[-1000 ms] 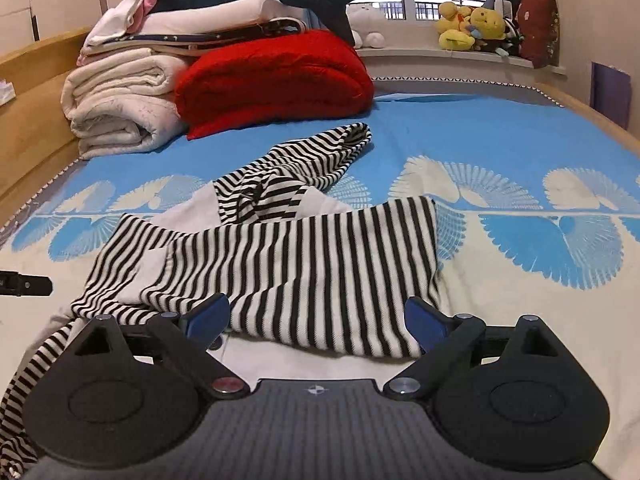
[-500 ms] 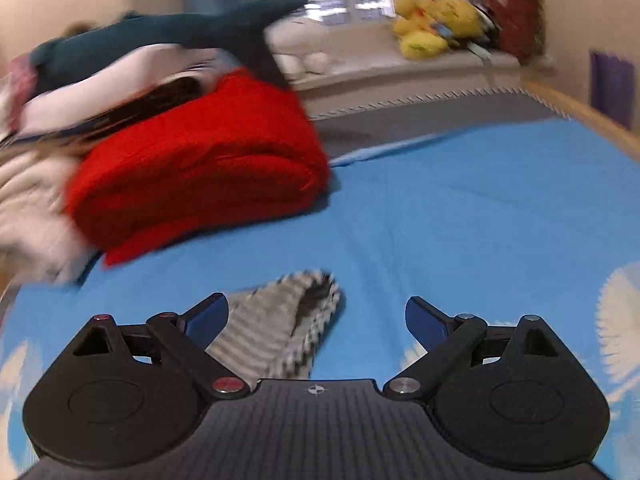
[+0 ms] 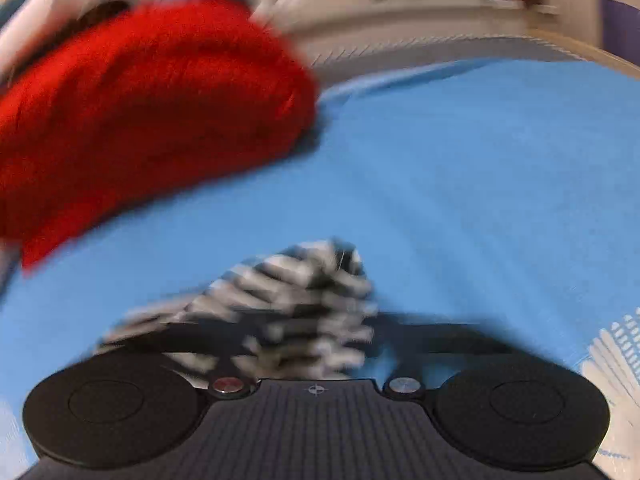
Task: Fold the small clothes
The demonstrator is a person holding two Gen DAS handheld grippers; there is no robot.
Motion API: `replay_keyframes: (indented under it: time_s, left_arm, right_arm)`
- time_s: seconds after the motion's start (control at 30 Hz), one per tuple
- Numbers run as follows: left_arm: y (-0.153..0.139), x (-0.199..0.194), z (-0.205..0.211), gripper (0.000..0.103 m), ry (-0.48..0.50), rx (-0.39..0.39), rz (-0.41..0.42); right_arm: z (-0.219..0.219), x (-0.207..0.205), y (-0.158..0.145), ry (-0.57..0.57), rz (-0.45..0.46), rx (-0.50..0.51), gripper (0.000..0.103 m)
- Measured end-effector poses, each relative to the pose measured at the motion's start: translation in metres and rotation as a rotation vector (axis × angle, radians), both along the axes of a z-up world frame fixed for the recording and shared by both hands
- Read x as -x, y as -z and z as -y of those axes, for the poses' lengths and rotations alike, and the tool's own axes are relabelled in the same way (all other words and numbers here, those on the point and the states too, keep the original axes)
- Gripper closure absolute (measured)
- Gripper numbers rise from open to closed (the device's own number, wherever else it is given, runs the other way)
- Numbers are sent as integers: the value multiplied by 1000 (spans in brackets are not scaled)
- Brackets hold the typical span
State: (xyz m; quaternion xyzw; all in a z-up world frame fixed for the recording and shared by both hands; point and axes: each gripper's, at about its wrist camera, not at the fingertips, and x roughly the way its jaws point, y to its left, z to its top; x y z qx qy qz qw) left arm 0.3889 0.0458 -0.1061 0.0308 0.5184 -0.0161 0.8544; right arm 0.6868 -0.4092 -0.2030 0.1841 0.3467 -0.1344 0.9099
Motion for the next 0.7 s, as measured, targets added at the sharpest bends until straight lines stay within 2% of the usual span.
replay_keyframes:
  time_s: [0.1, 0.23, 0.3, 0.33, 0.4, 0.47, 0.5, 0.57, 0.6, 0.63, 0.67, 0.7]
  left_arm:
    - [1, 2, 11, 0, 38, -24, 5]
    - [-2, 2, 19, 0, 55, -7, 52]
    - [-7, -2, 18, 0, 43, 63, 80]
    - [-10, -3, 17, 0, 37, 121, 88]
    - [-17, -5, 14, 0, 12, 283, 87]
    - [-23, -3, 13, 0, 16, 430, 93]
    - [-25, -2, 15, 0, 14, 461, 101]
    - [-23, 0, 20, 0, 21, 471, 121]
    - [-19, -1, 23, 0, 18, 469, 112]
    - [-13, -2, 26, 0, 16, 478, 92]
    - [-6, -5, 29, 0, 17, 491, 63]
    - [0, -8, 32, 0, 7, 501, 32]
  right_arm:
    - [-14, 14, -49, -9, 151, 121, 96]
    - [-42, 42, -150, -159, 247, 147, 96]
    - [-63, 88, -193, -272, 295, 178, 96]
    - [-75, 123, -210, -350, 321, 205, 95]
    - [-100, 206, -224, -510, 386, 274, 95]
    - [-118, 290, -220, -621, 420, 352, 95]
    - [-126, 336, -206, -676, 425, 372, 94]
    - [-140, 401, -167, -726, 354, 406, 93]
    - [-144, 423, -140, -727, 271, 395, 80]
    - [-147, 438, -108, -732, 139, 359, 66]
    - [-148, 447, -83, -717, 25, 327, 46]
    - [-146, 457, -65, -663, -39, 300, 42]
